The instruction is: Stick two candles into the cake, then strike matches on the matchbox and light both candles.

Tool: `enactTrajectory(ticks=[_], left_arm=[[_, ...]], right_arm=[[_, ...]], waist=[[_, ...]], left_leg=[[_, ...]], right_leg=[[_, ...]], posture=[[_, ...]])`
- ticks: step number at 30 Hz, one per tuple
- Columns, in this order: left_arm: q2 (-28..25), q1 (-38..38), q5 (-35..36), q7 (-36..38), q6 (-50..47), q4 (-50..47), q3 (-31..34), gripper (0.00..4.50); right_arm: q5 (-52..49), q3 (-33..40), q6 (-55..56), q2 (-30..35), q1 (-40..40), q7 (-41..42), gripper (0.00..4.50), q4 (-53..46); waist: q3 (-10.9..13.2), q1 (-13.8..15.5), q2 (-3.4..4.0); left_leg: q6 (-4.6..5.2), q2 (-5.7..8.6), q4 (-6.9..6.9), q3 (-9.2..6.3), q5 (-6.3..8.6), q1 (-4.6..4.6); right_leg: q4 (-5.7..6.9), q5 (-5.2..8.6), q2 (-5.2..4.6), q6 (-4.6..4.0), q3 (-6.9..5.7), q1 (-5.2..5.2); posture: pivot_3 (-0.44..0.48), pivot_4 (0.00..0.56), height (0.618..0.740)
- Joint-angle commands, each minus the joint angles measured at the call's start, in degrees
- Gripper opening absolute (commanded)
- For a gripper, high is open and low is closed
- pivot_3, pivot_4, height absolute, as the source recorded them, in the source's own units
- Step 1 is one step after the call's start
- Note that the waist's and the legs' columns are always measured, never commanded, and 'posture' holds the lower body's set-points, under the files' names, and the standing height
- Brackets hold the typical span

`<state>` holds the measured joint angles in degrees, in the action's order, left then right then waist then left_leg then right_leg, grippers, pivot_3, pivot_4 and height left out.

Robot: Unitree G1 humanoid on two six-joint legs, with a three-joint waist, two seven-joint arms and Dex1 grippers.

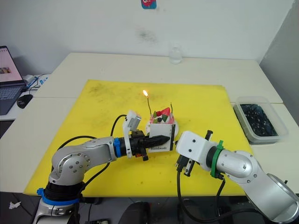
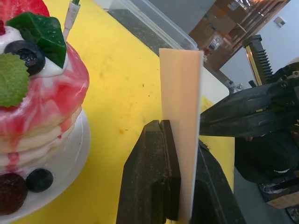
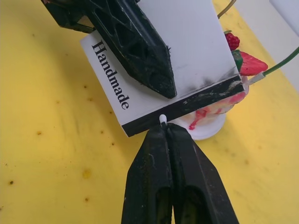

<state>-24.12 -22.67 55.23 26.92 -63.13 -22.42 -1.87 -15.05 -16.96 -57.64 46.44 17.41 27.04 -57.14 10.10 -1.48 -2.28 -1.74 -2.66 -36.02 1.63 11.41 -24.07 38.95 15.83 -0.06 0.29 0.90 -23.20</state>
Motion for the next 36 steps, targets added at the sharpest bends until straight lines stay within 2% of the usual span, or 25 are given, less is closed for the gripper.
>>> enactTrajectory(ticks=[1, 27, 33, 36], left_arm=[[0.5, -0.3, 1.1, 0.0, 0.1, -1.9, 0.8, 0.00], [2.6, -1.4, 3.8, 0.3, -1.3, -2.5, 1.7, 0.00], [3.4, -7.7, 4.0, -0.4, 0.6, -0.9, 4.9, 0.00], [0.3, -11.5, 4.0, 0.4, 0.6, 0.4, 7.9, 0.00]], right_arm=[[1.5, -0.1, 1.9, -0.3, 1.1, -0.2, 0.02, -0.3], [7.8, -6.8, 5.5, -1.4, 3.6, 2.7, 0.02, 4.7], [12.3, -13.3, 18.3, 4.7, 1.8, 12.3, 0.02, 9.7], [10.2, -6.7, 20.6, 8.6, -1.4, 15.6, 0.02, 7.8]], waist=[[0.0, 0.0, 0.00], [0.0, 0.0, 0.00], [0.0, 0.3, -0.07], [0.0, 0.5, -0.03]], left_leg=[[0.00, 0.00, 0.00, 0.00, 0.00, 0.00], [0.00, 0.00, 0.00, 0.00, 0.00, 0.00], [0.00, 0.05, -0.02, -0.03, 0.00, -0.01], [0.01, 0.06, -0.04, -0.03, 0.00, -0.09]], right_leg=[[0.00, 0.00, 0.00, 0.00, 0.00, 0.00], [0.00, 0.00, 0.00, 0.00, 0.01, 0.00], [0.00, 0.00, 0.09, 0.00, -0.05, 0.00], [-0.02, 0.00, 0.11, 0.00, -0.04, -0.02]], posture=[[0.000, 0.150, 0.740], [0.000, 0.150, 0.740], [0.000, 0.150, 0.740], [0.000, 0.150, 0.740]])
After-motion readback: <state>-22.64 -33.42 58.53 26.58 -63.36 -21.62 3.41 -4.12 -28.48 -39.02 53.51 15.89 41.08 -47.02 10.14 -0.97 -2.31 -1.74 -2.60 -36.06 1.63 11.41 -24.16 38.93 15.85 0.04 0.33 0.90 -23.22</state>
